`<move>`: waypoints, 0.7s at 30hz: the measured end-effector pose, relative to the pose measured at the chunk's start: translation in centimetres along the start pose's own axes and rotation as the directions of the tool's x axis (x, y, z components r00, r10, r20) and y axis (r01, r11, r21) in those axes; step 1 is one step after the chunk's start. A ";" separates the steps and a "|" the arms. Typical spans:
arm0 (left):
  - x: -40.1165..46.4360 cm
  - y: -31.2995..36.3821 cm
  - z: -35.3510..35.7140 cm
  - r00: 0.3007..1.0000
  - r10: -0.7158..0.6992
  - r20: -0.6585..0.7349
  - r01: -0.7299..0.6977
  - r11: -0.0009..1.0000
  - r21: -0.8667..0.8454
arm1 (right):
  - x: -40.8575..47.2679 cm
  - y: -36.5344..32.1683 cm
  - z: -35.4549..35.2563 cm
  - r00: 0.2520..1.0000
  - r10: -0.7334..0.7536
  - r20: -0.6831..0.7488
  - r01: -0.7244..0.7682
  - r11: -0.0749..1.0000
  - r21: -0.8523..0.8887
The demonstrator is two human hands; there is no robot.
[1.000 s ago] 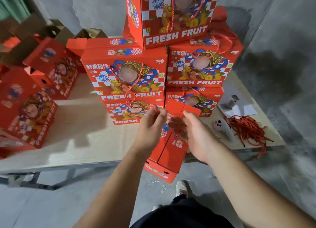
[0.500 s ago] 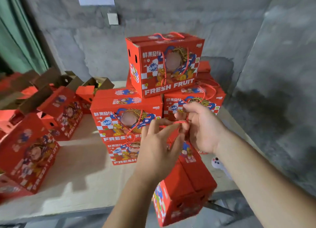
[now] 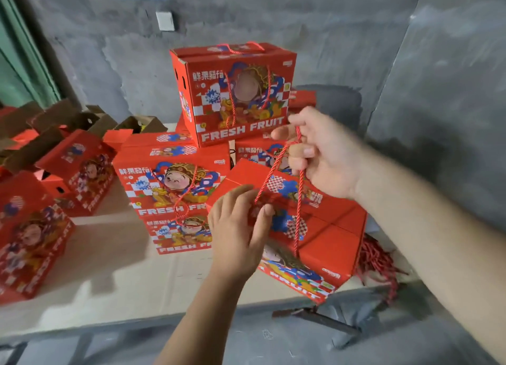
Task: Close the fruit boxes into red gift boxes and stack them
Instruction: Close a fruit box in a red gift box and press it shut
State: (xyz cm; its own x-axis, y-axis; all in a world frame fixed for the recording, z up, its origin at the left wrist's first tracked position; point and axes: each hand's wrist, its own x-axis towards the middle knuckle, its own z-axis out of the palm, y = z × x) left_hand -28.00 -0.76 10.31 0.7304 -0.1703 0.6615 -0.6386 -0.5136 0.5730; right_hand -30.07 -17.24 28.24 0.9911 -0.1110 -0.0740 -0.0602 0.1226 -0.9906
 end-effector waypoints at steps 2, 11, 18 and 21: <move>-1.6 0.4 1.8 0.966 -0.249 -0.066 0.250 0.968 0.018 | -1.1 0.3 -2.4 1.000 -0.014 -0.017 0.011 0.984 -0.177; -10.4 17.5 16.7 0.250 -0.865 0.435 0.908 0.053 -0.416 | -4.5 0.3 -15.3 0.986 -0.096 -0.137 0.058 0.964 -0.260; -11.1 29.3 26.9 0.141 -0.439 0.887 0.773 -0.512 -0.375 | -9.6 -0.6 -25.4 0.987 -0.151 -0.054 0.068 0.697 -0.714; -9.1 32.3 30.5 0.103 -0.446 0.889 0.749 -0.554 -0.364 | -10.9 -0.2 -30.6 0.985 -0.153 -0.075 0.047 0.666 -0.745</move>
State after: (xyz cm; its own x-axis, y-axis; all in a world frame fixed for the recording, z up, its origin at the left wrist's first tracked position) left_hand -47.89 -41.39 8.02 0.5751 -0.5366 -0.6176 0.8125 0.4631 0.3542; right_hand -44.49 -46.26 25.78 0.9769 -0.2021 0.0702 -0.0824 -0.6582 -0.7483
